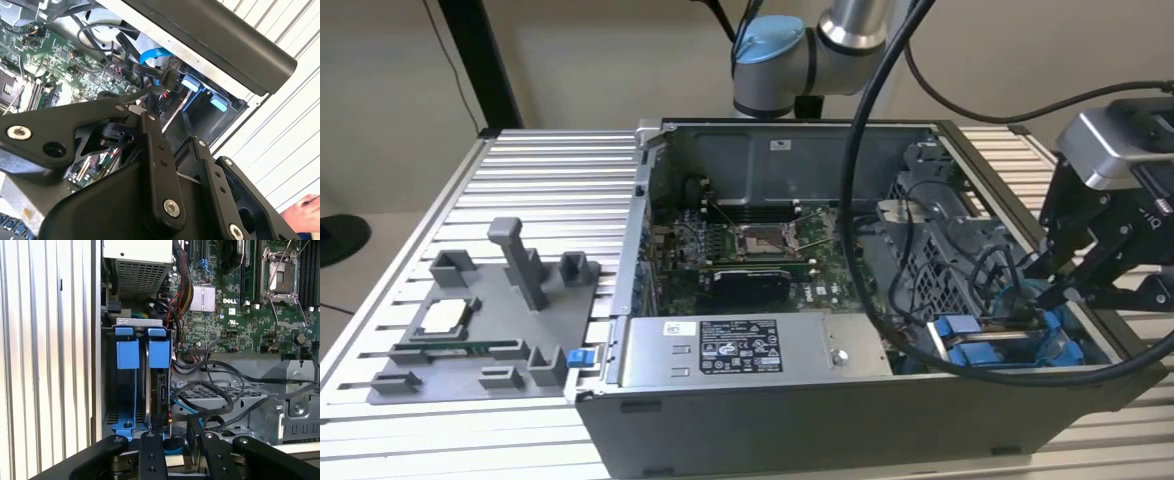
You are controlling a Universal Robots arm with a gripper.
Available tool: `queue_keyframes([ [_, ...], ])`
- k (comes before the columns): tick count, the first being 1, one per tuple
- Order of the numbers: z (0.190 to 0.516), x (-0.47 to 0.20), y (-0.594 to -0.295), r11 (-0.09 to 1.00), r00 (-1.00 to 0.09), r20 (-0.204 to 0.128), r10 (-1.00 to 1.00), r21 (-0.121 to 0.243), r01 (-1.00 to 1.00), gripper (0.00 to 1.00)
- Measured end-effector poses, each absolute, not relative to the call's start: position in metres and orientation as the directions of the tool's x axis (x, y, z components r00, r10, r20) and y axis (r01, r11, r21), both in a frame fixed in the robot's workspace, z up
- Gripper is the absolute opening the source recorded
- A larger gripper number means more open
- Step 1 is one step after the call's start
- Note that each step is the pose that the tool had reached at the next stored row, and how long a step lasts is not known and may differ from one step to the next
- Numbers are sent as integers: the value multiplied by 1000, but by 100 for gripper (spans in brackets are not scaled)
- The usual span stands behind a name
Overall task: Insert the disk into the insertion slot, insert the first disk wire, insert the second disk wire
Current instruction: 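Insert the second disk wire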
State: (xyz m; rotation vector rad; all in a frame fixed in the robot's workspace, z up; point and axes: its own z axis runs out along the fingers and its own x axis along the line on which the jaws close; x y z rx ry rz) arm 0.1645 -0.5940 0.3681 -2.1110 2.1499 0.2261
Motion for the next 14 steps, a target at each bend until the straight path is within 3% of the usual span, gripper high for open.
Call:
queue_keyframes([
  [14,383,187,-594,9,-15,-192,-981,30,-1000,100],
])
